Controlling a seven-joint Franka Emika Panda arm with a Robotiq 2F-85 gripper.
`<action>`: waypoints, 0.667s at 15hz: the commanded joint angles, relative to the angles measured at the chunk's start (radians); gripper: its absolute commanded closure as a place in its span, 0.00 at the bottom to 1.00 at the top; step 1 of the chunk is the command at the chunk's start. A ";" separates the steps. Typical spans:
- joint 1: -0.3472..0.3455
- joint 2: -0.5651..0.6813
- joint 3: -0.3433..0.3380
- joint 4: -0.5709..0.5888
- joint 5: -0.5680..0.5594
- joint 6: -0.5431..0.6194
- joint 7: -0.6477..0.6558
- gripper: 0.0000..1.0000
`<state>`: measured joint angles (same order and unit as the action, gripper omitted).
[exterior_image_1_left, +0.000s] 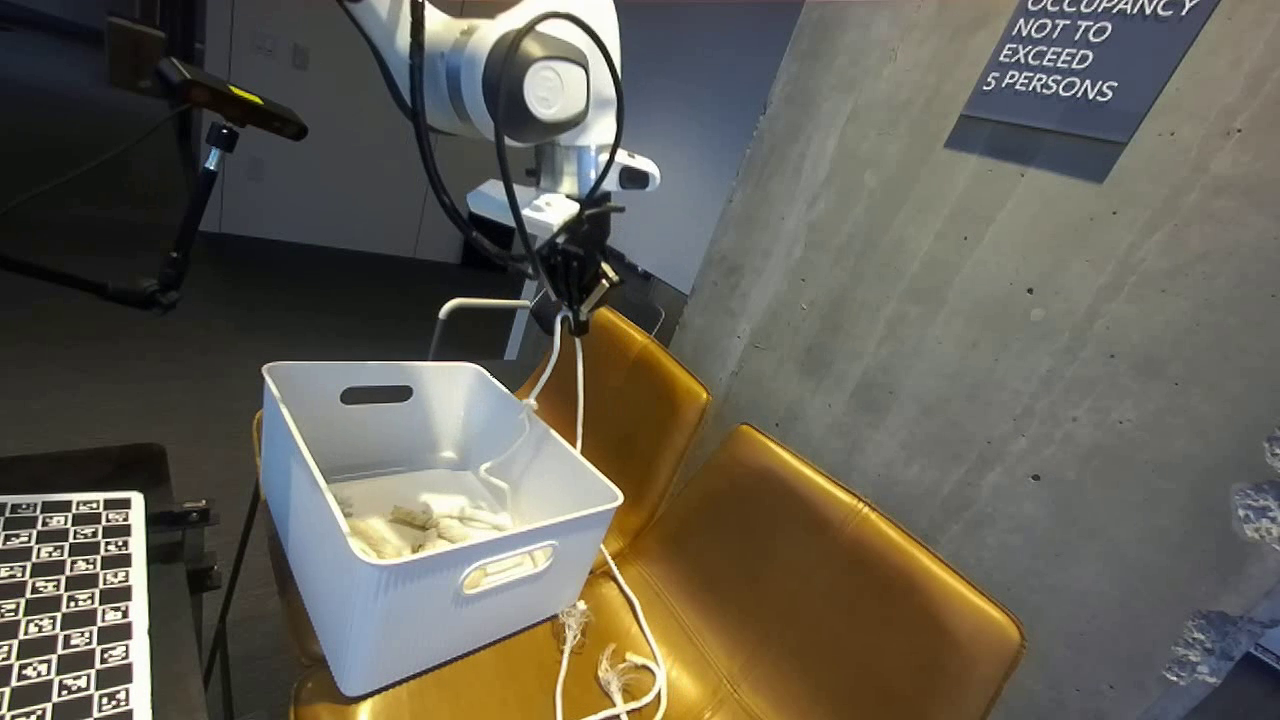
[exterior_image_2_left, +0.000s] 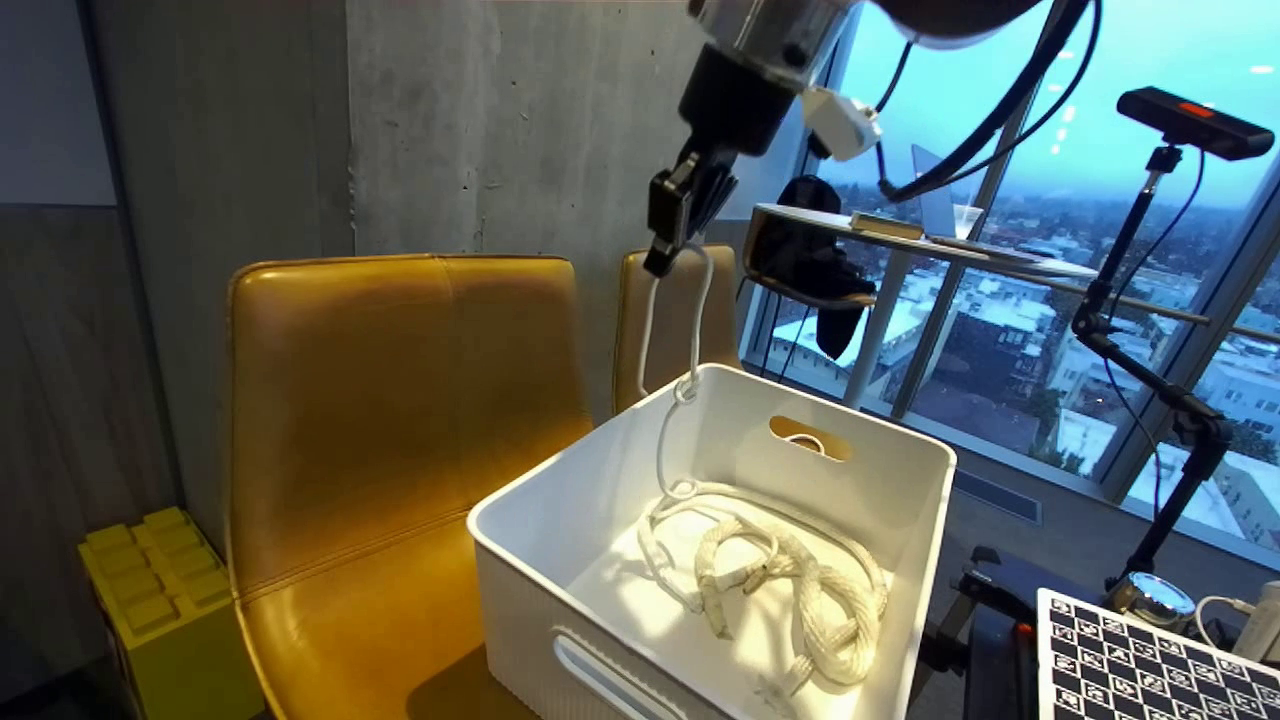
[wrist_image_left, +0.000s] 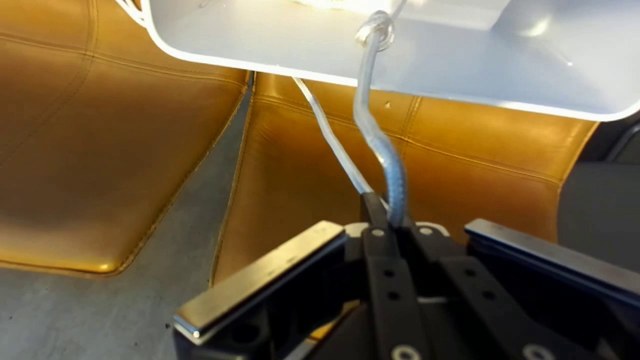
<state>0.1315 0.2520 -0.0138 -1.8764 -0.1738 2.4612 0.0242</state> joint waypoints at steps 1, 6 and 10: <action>-0.019 -0.243 0.047 -0.202 0.022 0.064 -0.069 0.99; 0.007 -0.529 0.078 -0.359 0.165 0.034 -0.208 0.99; 0.065 -0.774 0.066 -0.502 0.241 -0.061 -0.302 0.99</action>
<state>0.1596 -0.3293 0.0631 -2.2477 0.0188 2.4630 -0.2125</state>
